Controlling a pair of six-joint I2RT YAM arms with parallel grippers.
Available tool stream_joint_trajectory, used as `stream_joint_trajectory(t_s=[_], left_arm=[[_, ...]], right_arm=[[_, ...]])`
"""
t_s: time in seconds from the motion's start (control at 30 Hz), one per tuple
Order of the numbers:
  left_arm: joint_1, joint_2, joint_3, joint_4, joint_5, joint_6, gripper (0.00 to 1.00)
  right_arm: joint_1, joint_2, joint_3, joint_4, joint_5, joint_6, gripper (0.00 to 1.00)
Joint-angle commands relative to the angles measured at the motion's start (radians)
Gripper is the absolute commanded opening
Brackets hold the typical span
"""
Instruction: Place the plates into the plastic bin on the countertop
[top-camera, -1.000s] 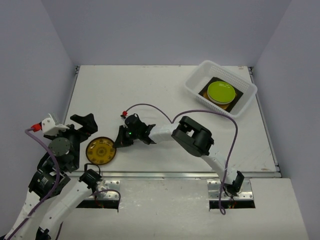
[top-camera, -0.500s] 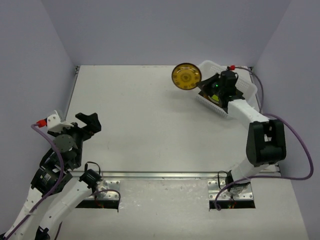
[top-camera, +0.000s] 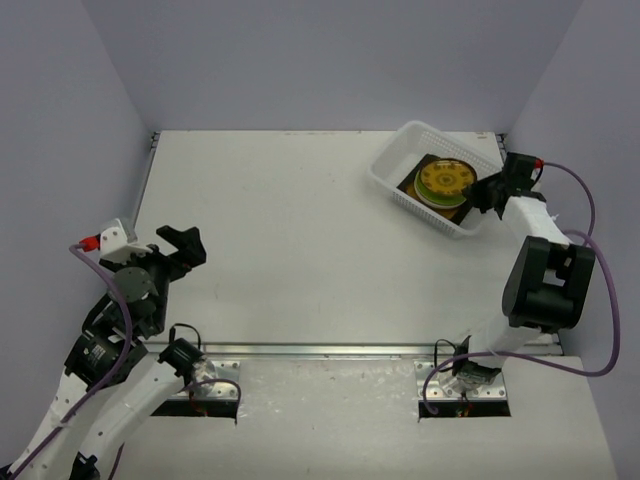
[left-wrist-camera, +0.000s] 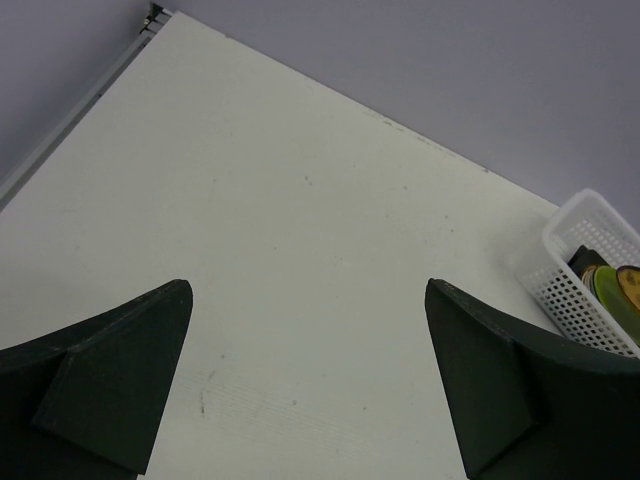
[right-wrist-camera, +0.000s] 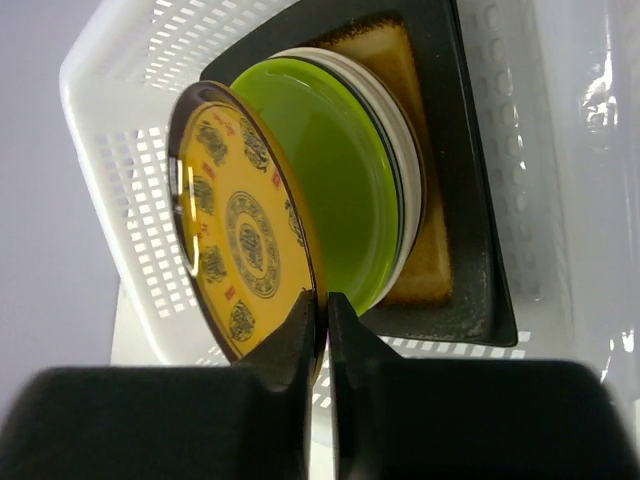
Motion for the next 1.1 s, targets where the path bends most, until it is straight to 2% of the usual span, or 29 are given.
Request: stream_joint_trajectory(t_s=[0.0, 0.13, 0.17, 0.23, 0.27, 0.4, 0.57, 0.67, 0.73, 0.87, 1.0, 1.07], left_arm=[[0.000, 0.015, -0.002, 0.040, 0.015, 0.018, 1.00], [0.000, 0.009, -0.003, 0.042, 0.016, 0.018, 1.00], [0.000, 0.009, -0.002, 0.043, 0.016, 0.018, 1.00], [0.000, 0.014, -0.004, 0.043, 0.021, 0.018, 1.00], [0.000, 0.018, -0.004, 0.044, 0.024, 0.018, 1.00], [0.000, 0.049, -0.005, 0.060, 0.052, 0.028, 1.00], [0.001, 0.161, 0.012, 0.073, 0.102, 0.044, 1.00], [0.001, 0.244, 0.043, 0.059, 0.089, 0.041, 1.00], [0.003, 0.282, 0.059, 0.040, 0.060, 0.037, 1.00], [0.031, 0.307, 0.067, 0.014, -0.015, 0.016, 1.00], [0.041, 0.277, 0.017, 0.033, 0.015, 0.056, 1.00], [0.040, 0.225, -0.041, 0.072, 0.016, 0.073, 1.00]], right_arm=[[-0.002, 0.012, 0.084, -0.014, -0.015, -0.059, 0.31], [-0.002, -0.023, 0.058, -0.016, -0.017, -0.065, 0.68], [-0.002, -0.031, 0.056, -0.019, -0.016, -0.068, 0.73], [-0.002, -0.044, 0.069, -0.032, -0.014, -0.090, 0.93], [-0.002, -0.055, 0.086, -0.052, -0.020, -0.114, 0.99], [-0.002, -0.155, 0.087, -0.108, -0.046, -0.220, 0.99], [0.020, -0.350, 0.028, -0.198, -0.229, -0.571, 0.99], [0.105, -0.563, -0.092, -0.261, -0.173, -0.808, 0.99], [0.167, -0.723, -0.168, -0.291, -0.089, -0.880, 0.99], [0.206, -0.940, -0.241, -0.380, -0.062, -0.881, 0.99], [0.235, -1.104, -0.305, -0.467, -0.126, -0.859, 0.99], [0.235, -1.138, -0.327, -0.497, -0.102, -0.855, 0.99]])
